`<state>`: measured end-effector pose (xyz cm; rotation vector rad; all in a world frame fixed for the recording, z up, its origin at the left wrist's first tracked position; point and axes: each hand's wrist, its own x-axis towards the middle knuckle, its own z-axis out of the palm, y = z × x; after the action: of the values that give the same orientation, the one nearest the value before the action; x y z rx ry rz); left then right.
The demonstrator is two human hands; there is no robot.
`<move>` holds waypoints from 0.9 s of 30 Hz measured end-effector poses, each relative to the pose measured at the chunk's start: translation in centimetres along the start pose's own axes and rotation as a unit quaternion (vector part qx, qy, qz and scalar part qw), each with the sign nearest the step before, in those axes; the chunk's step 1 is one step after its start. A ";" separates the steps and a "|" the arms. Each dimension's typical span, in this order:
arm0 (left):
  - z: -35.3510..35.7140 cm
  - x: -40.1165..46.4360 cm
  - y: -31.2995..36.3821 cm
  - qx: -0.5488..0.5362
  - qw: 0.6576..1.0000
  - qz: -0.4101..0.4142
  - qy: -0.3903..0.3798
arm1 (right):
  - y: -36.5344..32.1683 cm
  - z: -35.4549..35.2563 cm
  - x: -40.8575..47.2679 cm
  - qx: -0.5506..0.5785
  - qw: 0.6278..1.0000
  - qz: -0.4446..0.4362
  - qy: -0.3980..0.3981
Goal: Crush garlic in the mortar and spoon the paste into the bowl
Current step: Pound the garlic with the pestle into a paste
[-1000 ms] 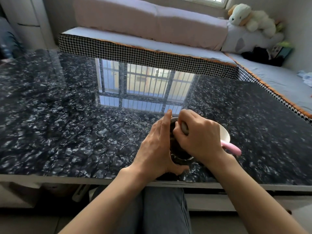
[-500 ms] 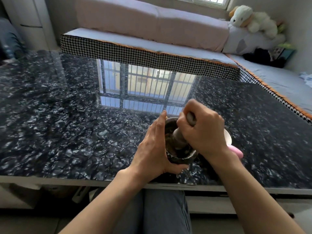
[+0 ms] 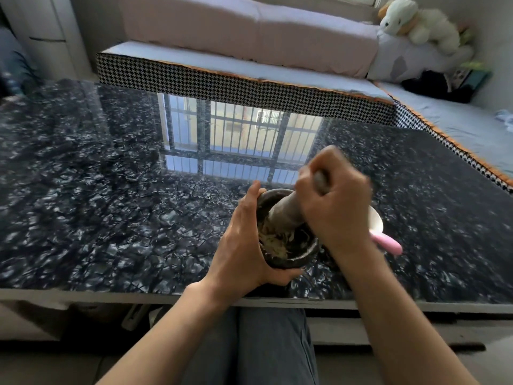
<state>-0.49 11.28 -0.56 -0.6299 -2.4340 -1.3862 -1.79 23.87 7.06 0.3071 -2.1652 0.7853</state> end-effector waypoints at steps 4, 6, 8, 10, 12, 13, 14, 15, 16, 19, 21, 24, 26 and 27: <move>-0.1 -0.4 -0.4 -0.024 1.000 0.004 0.018 | -0.5 1.6 -1.6 -0.050 0.996 -0.038 -0.066; -0.1 -0.3 -0.4 -0.009 1.000 0.002 0.020 | -0.5 0.3 -0.4 -0.031 0.999 -0.034 -0.025; 0.0 -0.3 -0.1 0.001 1.000 0.005 0.012 | -0.8 -1.2 0.7 -0.004 1.000 -0.024 0.017; 0.1 -0.2 0.0 0.008 1.000 0.013 0.008 | -1.0 -1.0 0.6 -0.012 0.999 -0.032 0.020; 0.1 -0.3 -0.1 0.003 1.000 0.019 0.008 | -1.0 0.6 -1.1 -0.057 0.997 -0.046 -0.027; 0.0 -0.4 -0.2 -0.004 1.000 0.017 0.010 | -0.8 1.3 -1.9 -0.064 0.996 -0.040 -0.054; 0.0 -0.4 -0.2 -0.009 1.000 0.013 0.016 | -0.4 1.6 -2.1 -0.058 0.995 -0.029 -0.074; -0.1 -0.4 -0.2 -0.005 1.000 0.007 0.018 | -0.1 1.5 -1.8 -0.047 0.996 -0.020 -0.077; 0.0 -0.4 -0.1 0.003 1.000 0.004 0.014 | -0.1 0.9 -1.4 -0.041 0.997 -0.014 -0.061; 0.1 -0.4 0.2 0.022 1.000 -0.005 0.009 | -0.3 -0.9 0.3 -0.003 1.000 -0.001 0.007; 0.2 -0.2 0.2 0.028 1.000 0.004 0.007 | -0.5 -0.8 0.1 -0.022 0.999 -0.021 -0.013; 0.3 -0.2 0.0 0.019 1.000 0.017 0.003 | -0.4 0.8 -1.5 -0.096 0.989 -0.056 -0.101; 0.4 -0.2 -0.1 0.019 1.000 0.017 0.008 | 0.0 0.8 -1.1 -0.122 0.985 -0.075 -0.097; 0.4 -0.2 -0.1 0.020 1.000 0.012 0.008 | -0.1 0.2 -0.6 -0.132 0.985 -0.080 -0.073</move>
<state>-0.33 11.54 -0.93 -0.6350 -2.4270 -1.3253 -1.46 23.63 6.56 0.4046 -2.3150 0.3916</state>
